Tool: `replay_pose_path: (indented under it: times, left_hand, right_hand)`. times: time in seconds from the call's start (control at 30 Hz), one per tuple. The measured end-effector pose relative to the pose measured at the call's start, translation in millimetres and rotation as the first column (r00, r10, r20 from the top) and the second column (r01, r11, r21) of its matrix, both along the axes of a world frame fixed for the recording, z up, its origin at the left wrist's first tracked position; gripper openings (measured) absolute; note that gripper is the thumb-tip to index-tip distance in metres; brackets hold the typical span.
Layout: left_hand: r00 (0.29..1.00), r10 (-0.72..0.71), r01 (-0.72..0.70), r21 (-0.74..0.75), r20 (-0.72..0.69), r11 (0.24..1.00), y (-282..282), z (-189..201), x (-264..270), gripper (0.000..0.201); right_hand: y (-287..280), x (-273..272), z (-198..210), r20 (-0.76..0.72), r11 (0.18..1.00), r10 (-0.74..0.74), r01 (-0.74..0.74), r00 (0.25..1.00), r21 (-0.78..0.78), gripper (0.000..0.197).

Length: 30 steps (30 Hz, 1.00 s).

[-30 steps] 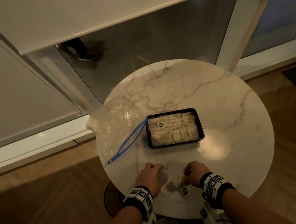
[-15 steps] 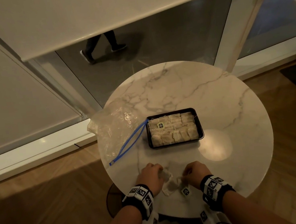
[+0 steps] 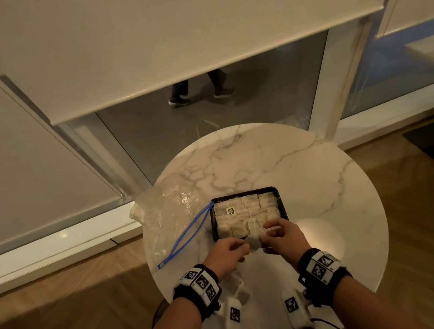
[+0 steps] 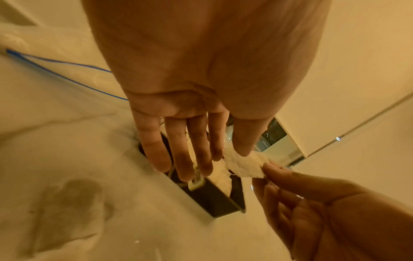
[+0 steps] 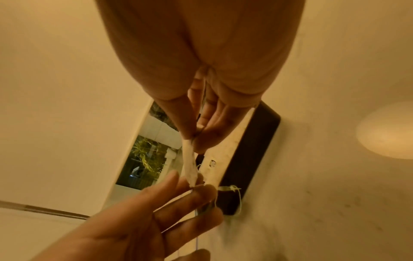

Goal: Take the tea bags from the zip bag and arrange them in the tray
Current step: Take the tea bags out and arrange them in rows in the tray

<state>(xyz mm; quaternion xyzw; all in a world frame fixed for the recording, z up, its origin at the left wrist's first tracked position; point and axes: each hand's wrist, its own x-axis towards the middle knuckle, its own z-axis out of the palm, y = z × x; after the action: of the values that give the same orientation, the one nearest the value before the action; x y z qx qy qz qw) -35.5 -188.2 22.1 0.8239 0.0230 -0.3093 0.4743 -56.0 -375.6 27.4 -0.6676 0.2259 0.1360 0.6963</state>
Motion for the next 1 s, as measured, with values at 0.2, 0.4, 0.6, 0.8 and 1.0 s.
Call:
replay_pose_path:
  times: [0.2, 0.4, 0.6, 0.8, 1.0]
  left_hand:
    - [0.971, 0.228, -0.213, -0.169, 0.077, 0.962, -23.1, 22.5, 10.8, 0.013]
    - [0.949, 0.184, -0.144, -0.169, 0.254, 0.975, -38.6, 42.2, 22.8, 0.013]
    - [0.918, 0.015, 0.006, -0.051, 0.395, 0.999, -53.8, 54.7, 31.6, 0.014]
    - [0.917, 0.036, -0.032, -0.018, 0.398, 0.999, -56.0, 58.5, 35.3, 0.023]
    - [0.897, 0.071, -0.067, -0.025, 0.436, 0.997, -47.0, 61.1, 38.6, 0.027]
  right_hand:
    - [-13.4, 16.0, 16.1, 0.095, 1.0, -0.021, 0.018, 0.995, 0.026, 0.021]
    - [-29.4, 23.1, 20.7, 0.139, 0.986, 0.113, -0.093, 0.984, -0.141, 0.015]
    - [-45.2, 28.1, 23.6, 0.224, 0.894, 0.273, -0.16, 0.936, -0.418, 0.037]
    - [-45.6, 35.6, 39.2, 0.315, 0.841, 0.362, -0.161, 0.877, -0.516, 0.007]
    - [-40.2, 49.6, 48.2, 0.267, 0.764, 0.499, -0.274, 0.824, -0.584, 0.01]
